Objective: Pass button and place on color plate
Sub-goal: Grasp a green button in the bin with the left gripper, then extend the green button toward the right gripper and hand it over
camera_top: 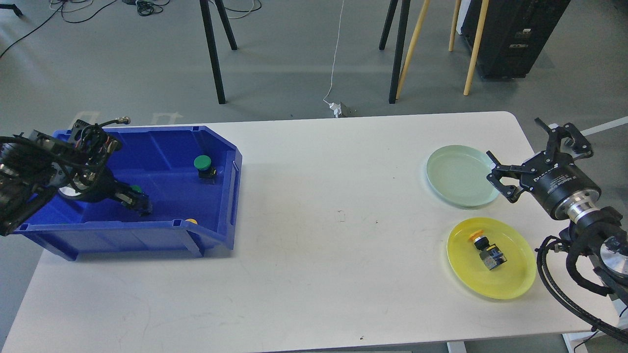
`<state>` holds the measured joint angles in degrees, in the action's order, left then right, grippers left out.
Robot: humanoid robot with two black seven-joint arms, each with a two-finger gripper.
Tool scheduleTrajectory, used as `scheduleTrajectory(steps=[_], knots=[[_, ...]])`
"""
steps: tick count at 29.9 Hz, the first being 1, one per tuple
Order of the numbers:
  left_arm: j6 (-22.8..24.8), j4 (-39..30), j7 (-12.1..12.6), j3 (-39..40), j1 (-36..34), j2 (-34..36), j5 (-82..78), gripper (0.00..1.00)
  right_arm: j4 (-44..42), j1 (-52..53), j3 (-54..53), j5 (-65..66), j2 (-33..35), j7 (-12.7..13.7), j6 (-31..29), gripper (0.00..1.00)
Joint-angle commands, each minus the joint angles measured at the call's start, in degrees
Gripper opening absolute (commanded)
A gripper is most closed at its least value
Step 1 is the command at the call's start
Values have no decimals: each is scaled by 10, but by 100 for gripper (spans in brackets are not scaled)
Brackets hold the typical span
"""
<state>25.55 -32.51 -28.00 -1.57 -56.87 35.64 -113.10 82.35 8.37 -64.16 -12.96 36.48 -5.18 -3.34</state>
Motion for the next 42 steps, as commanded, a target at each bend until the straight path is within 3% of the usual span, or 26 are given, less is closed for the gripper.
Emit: scheduleTrajectory(steps=[1,9,14,19,26,31,42], knots=[[0,-14,0,10,-9,0,3,2,0,-4,0,0,0,0,0,100],[25,-194,0,28,-84,99,185,2,1,-3,2,84,18,0,2,100],[25,-257,0,103,-88,94,358,2,5,10,32,183,45,-6,-2,100],[25,-240,0,161,-73,-47,477,4,1,83,111,222,57,-8,-17,100],[25,-150,0,167,-60,-197,525,4,-39,268,301,221,26,-23,-29,100],[25,-135,0,183,-43,-221,525,4,-100,336,353,221,-67,-27,-32,100],[25,-120,0,198,-38,-228,525,4,-110,345,355,219,-110,-29,-64,98]])
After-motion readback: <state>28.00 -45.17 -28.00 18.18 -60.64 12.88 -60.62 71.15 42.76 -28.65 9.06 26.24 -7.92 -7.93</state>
